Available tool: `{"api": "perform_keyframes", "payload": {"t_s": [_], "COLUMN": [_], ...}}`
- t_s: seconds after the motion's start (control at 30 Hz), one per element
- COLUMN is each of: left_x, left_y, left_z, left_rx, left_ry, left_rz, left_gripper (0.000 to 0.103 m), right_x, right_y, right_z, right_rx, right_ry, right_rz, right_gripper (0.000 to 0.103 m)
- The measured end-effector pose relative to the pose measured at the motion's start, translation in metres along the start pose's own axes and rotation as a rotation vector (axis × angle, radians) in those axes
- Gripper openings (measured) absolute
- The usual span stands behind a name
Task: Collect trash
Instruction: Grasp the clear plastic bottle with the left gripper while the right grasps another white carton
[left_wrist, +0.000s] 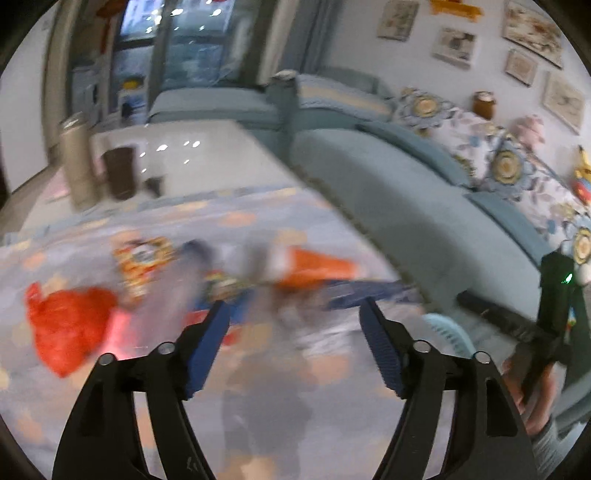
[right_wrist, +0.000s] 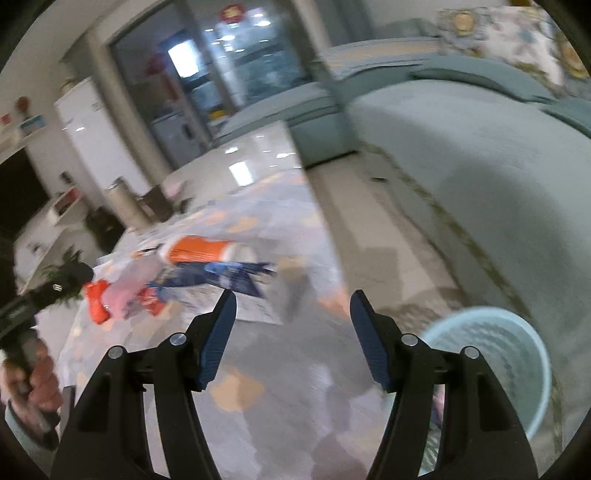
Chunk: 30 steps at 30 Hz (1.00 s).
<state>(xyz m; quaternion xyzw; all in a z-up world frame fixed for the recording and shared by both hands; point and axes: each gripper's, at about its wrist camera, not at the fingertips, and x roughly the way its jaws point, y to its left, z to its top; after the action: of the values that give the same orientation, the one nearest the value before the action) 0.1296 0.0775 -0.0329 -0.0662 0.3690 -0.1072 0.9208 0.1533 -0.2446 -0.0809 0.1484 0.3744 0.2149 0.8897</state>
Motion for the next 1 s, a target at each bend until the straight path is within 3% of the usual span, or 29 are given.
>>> {"api": "perform_keyframes", "payload": {"t_s": [0.13,0.33,0.5,0.67,0.9,1.0], "left_x": [0.007,0.033,0.059,0.061,0.056,0.052], "left_y": [0.047,0.105,0.106,0.106,0.101,0.102], "left_z": [0.002,0.01,0.008,-0.002,-0.014,-0.015], "left_rx": [-0.034,-0.195,-0.199,-0.218,-0.217,-0.225], "left_ry": [0.025,0.063,0.138,0.143,0.15,0.133], "left_rz": [0.084,0.073,0.043,0.038,0.004,0.006], "left_gripper": [0.072,0.078,0.068,0.068,0.068,0.07], "right_x": [0.031,0.062,0.068,0.05,0.034,0.032], "right_y": [0.019,0.024,0.031,0.057,0.102,0.111], "right_z": [0.011,0.023,0.02,-0.006,-0.057,-0.061], "right_rx": [-0.085,-0.121,-0.147,-0.247,-0.337,-0.362], "right_ry": [0.036,0.065,0.12,0.133,0.222,0.208], "right_rz": [0.005,-0.004,0.07,0.116,0.28,0.255], "right_gripper": [0.065,0.067,0.067,0.058,0.058,0.058]}}
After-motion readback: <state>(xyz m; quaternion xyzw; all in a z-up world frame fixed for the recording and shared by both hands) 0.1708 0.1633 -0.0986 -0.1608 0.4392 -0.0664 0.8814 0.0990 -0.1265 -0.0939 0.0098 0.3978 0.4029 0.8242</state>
